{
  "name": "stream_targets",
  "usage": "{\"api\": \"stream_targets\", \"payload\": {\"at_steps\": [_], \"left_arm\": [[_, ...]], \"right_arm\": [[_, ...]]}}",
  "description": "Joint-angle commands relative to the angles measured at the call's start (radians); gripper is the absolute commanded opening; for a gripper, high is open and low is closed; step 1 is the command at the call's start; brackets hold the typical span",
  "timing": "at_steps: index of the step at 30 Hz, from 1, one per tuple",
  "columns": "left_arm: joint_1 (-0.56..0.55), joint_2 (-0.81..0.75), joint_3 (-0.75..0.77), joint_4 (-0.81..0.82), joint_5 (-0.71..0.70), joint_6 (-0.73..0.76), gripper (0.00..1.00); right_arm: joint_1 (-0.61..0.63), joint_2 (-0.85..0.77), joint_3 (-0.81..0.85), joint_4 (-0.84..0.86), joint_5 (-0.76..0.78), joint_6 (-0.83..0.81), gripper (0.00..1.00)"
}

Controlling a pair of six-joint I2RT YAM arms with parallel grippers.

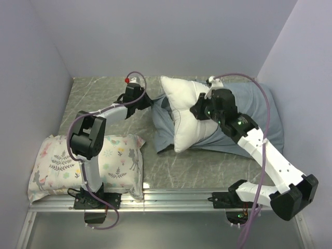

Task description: Remove the pillowcase from the pillow

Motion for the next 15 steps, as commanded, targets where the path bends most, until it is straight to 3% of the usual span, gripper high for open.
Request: {"api": "stream_targets", "payload": {"at_steps": [1, 3, 5, 15], "left_arm": [[-0.007, -0.054, -0.068, 0.141, -0.029, 0.028, 0.45], [-0.010, -0.107, -0.109, 0.175, -0.003, 0.032, 0.67], [-0.009, -0.178, -0.132, 0.169, -0.003, 0.041, 0.77], [-0.009, -0.523, -0.212, 0.054, -0.046, 0.003, 0.92]], "right_arm": [[-0.035, 0.075, 0.213, 0.045, -0.084, 0.071, 0.00], [-0.043, 0.140, 0.294, 0.052, -0.117, 0.088, 0.00], [-0.046, 0.201, 0.360, 0.054, -0.134, 0.111, 0.00], [-0.055, 0.435, 0.536, 0.094, -0.187, 0.154, 0.00]]}}
